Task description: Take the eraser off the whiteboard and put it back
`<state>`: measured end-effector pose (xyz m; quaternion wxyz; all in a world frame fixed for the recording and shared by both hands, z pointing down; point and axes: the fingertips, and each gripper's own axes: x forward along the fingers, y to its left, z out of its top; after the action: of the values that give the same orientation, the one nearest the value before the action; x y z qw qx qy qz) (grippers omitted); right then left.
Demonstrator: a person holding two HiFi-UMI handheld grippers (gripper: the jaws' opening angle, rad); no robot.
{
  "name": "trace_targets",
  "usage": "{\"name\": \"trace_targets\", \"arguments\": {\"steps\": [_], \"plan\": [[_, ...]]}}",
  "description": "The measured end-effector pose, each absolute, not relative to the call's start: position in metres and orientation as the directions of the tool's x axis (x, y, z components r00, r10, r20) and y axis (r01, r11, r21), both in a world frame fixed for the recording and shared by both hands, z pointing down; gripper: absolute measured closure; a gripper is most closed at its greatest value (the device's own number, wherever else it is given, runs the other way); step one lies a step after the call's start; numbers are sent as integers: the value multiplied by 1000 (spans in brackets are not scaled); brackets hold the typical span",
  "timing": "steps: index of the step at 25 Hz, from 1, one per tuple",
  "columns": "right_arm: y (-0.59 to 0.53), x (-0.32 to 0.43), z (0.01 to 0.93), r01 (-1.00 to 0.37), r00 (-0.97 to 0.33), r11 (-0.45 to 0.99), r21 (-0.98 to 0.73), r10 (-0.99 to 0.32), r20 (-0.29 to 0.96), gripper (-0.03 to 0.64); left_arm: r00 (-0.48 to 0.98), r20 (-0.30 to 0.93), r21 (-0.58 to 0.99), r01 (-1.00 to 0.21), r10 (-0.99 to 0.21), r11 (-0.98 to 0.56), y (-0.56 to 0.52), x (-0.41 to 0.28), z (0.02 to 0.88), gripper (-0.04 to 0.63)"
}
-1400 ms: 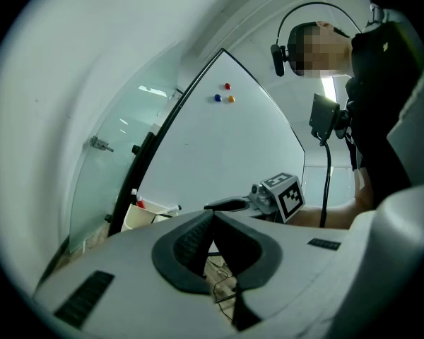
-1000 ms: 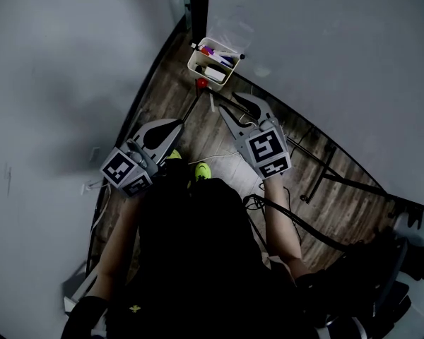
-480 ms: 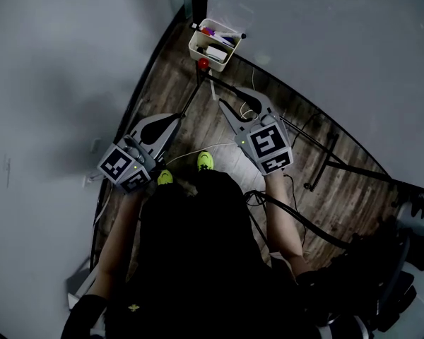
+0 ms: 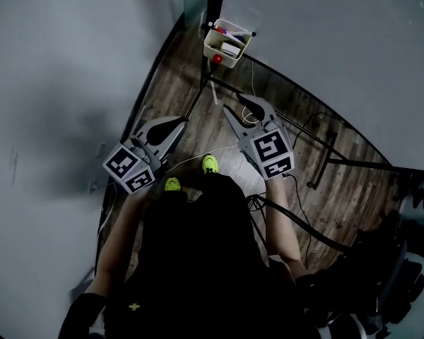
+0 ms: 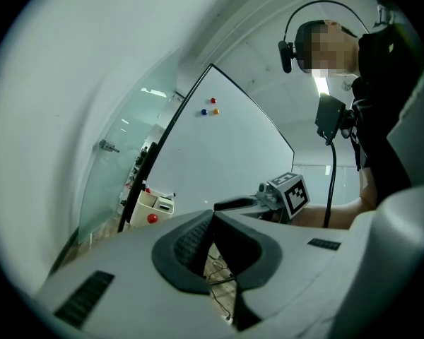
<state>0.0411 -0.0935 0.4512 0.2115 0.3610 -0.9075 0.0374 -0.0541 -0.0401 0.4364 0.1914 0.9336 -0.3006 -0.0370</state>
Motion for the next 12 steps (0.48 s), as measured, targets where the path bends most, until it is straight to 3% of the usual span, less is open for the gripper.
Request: {"name": "trace_targets", "arguments": {"steps": [12], "plan": [[-55,16,427,-706,-617,699,117,-687,383,469,863,36,366,-481,-504,-797,-11,-70,421,569]]}}
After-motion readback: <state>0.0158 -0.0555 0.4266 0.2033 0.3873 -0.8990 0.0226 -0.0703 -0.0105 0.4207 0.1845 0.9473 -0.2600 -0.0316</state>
